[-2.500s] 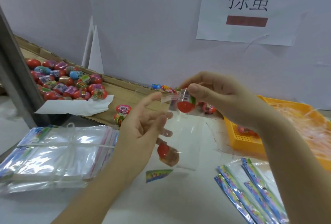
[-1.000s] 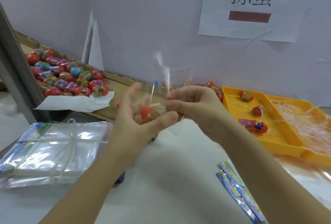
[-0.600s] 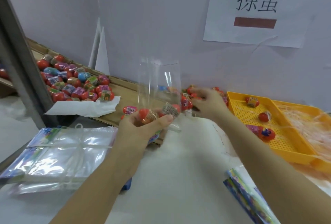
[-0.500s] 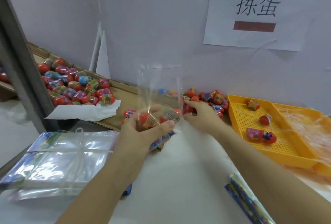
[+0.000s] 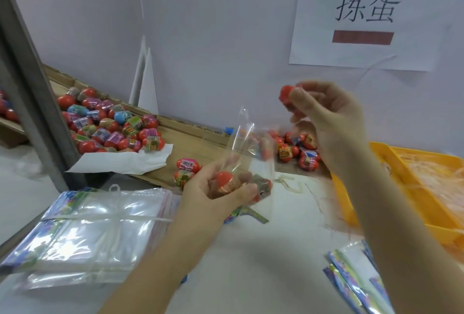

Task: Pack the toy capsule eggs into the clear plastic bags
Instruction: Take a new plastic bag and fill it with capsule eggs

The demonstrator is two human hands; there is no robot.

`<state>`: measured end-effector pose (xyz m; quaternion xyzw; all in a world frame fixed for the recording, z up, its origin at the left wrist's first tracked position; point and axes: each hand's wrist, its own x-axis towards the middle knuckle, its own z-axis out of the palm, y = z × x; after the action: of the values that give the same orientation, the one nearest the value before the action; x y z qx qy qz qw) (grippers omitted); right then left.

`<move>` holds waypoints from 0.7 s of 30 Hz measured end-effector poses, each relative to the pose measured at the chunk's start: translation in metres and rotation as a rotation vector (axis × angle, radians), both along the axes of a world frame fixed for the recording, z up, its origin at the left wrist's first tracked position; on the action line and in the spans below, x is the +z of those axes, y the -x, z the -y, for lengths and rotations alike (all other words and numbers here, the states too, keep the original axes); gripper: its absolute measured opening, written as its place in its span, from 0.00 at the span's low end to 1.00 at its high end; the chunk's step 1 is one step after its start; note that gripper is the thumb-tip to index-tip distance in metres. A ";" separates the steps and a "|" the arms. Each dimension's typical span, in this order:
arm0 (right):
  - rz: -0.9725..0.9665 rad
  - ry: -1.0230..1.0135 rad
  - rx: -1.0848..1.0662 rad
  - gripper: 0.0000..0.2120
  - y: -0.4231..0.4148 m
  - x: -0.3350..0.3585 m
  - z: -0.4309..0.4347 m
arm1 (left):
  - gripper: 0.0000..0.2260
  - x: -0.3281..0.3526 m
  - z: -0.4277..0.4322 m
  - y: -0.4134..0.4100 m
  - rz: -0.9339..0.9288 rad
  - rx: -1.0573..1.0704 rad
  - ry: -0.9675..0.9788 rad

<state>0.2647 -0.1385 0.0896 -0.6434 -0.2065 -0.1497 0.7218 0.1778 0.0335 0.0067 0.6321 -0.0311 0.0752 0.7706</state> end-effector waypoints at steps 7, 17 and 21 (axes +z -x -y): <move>0.207 0.602 0.061 0.15 0.030 0.028 0.004 | 0.35 0.005 0.001 0.004 0.045 -0.022 -0.022; 0.130 0.712 0.188 0.11 0.033 0.029 -0.001 | 0.25 0.005 0.002 0.004 0.030 -0.046 -0.020; 0.144 0.712 0.165 0.04 0.036 0.026 -0.009 | 0.18 0.008 0.001 0.004 -0.010 -0.089 0.084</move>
<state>0.2286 -0.1298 0.1157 -0.8231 -0.3468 -0.0548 0.4463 0.1736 0.0330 0.0147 0.5975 -0.0519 0.0390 0.7992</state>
